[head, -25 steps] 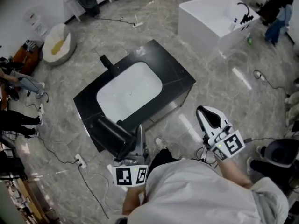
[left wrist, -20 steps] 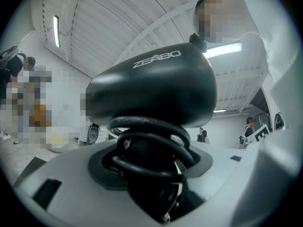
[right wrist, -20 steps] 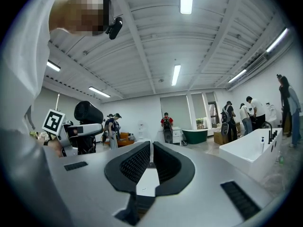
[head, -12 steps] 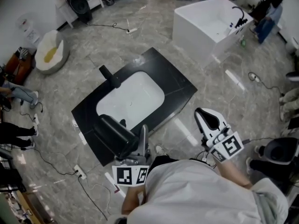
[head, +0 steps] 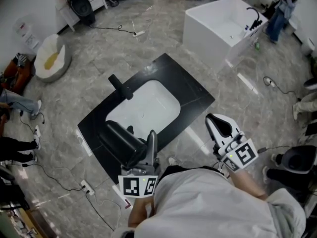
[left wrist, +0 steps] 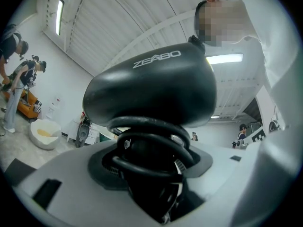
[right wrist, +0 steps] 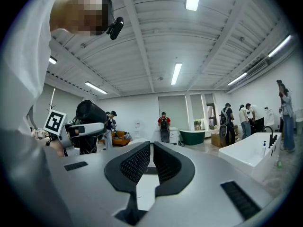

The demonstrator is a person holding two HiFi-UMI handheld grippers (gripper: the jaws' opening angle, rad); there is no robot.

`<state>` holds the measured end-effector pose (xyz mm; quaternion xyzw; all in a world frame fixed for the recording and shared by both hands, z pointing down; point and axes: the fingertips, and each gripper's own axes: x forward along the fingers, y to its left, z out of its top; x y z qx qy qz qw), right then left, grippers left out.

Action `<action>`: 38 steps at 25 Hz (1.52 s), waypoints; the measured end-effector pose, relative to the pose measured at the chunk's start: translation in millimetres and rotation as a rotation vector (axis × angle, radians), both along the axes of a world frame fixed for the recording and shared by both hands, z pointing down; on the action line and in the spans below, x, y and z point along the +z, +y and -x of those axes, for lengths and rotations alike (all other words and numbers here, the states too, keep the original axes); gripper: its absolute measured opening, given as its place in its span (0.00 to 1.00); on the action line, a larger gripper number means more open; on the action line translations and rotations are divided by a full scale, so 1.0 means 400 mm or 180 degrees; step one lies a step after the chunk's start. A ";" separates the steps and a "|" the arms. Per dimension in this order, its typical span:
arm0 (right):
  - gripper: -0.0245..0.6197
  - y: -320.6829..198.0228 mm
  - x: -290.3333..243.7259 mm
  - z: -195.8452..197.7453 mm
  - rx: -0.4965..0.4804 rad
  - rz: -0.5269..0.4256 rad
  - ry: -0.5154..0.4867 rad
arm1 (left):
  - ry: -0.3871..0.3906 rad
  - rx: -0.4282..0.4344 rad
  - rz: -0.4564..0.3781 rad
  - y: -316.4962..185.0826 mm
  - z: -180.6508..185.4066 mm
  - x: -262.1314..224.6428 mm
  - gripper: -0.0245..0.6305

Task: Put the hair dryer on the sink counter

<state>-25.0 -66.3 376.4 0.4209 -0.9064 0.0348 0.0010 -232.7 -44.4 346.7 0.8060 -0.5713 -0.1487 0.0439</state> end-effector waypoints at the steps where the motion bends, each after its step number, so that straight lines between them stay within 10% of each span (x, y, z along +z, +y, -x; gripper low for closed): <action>1: 0.11 -0.004 0.001 0.006 0.0003 0.0002 0.0005 | 0.0002 0.0007 -0.0001 -0.006 0.005 0.003 0.46; 38: 0.11 -0.015 -0.005 0.010 0.0183 -0.0022 0.0079 | 0.0175 0.0269 -0.0088 -0.072 0.010 0.004 0.46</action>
